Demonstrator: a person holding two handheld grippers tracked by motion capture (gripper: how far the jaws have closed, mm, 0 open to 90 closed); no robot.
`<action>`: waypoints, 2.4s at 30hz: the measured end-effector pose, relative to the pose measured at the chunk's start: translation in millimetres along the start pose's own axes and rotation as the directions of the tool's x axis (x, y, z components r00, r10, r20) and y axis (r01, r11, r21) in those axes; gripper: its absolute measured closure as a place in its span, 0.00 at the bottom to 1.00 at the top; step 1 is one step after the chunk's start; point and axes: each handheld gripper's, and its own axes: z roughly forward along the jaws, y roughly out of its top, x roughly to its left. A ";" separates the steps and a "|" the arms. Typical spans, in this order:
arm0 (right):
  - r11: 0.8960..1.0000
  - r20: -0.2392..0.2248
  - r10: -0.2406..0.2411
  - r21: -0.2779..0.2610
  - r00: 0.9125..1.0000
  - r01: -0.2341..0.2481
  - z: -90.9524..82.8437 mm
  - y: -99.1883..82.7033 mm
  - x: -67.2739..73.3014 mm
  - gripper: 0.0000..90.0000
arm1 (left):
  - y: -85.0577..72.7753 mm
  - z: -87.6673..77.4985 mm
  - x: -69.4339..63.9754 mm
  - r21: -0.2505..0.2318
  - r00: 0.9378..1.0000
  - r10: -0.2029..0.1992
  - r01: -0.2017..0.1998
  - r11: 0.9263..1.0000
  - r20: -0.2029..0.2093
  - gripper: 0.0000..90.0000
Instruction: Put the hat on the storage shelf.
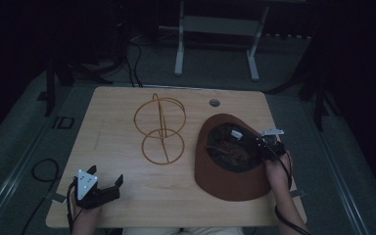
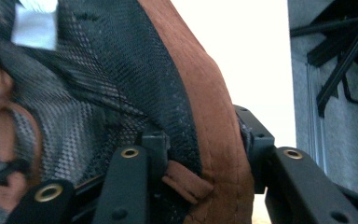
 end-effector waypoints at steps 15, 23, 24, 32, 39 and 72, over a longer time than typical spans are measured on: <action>0.973 -0.030 0.013 -0.229 0.999 -0.020 -67.7 19.8 -14.1 0.77 | 11.2 4.2 -14.4 0.048 0.998 0.003 -0.006 0.999 0.066 0.02; 0.943 -0.064 0.026 -0.330 0.998 -0.045 -105.3 27.3 -19.0 0.79 | 35.3 7.7 -30.6 0.084 0.989 -0.027 0.015 0.996 0.144 0.02; 0.938 -0.066 0.026 -0.343 0.997 -0.047 -109.9 28.2 -20.0 0.79 | 39.1 8.1 -33.7 0.081 0.987 -0.022 0.010 0.997 0.159 0.02; 0.912 -0.080 0.031 -0.407 0.996 -0.061 -138.8 33.0 -28.1 0.79 | 77.9 8.5 -54.5 0.044 0.969 0.010 -0.022 0.999 0.248 0.02; 0.903 -0.078 0.014 -0.428 0.997 -0.046 -152.2 32.9 -25.4 0.79 | 122.4 8.7 -72.9 0.003 0.959 0.072 -0.075 0.997 0.273 0.02; 0.883 -0.064 0.002 -0.467 0.998 -0.032 -175.7 31.2 -27.8 0.79 | 200.8 131.7 -218.7 0.071 0.892 0.142 -0.189 0.979 0.429 0.13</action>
